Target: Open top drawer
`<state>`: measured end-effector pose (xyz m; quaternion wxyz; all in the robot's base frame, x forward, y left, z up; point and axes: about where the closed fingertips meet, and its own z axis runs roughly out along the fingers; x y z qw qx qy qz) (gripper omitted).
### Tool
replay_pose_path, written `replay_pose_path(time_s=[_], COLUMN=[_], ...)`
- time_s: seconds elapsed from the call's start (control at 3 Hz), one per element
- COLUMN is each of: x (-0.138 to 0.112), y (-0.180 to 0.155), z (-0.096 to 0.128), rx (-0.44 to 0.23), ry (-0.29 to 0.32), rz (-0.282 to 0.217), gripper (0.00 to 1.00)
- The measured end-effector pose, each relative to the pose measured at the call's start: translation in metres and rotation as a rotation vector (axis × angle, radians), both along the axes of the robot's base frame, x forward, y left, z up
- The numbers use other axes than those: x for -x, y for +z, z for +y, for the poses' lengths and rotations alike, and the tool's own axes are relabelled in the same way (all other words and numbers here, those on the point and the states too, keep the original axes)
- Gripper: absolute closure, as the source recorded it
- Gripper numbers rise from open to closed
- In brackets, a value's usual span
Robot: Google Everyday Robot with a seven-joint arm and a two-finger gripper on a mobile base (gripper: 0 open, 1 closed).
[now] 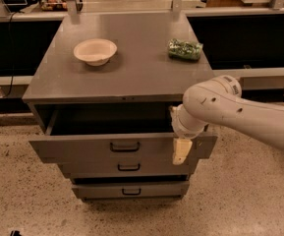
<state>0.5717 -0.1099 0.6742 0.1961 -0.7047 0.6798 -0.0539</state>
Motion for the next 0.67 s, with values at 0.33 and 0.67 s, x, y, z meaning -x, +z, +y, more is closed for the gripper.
replay_pose_path(time_s=[0.33,0.67], x=[0.003,0.02], y=[-0.007,-0.009], z=[0.004,-0.002], rx=[0.029,0.017], ry=[0.02,0.029], rz=[0.029,0.072], gripper=[0.0,0.19])
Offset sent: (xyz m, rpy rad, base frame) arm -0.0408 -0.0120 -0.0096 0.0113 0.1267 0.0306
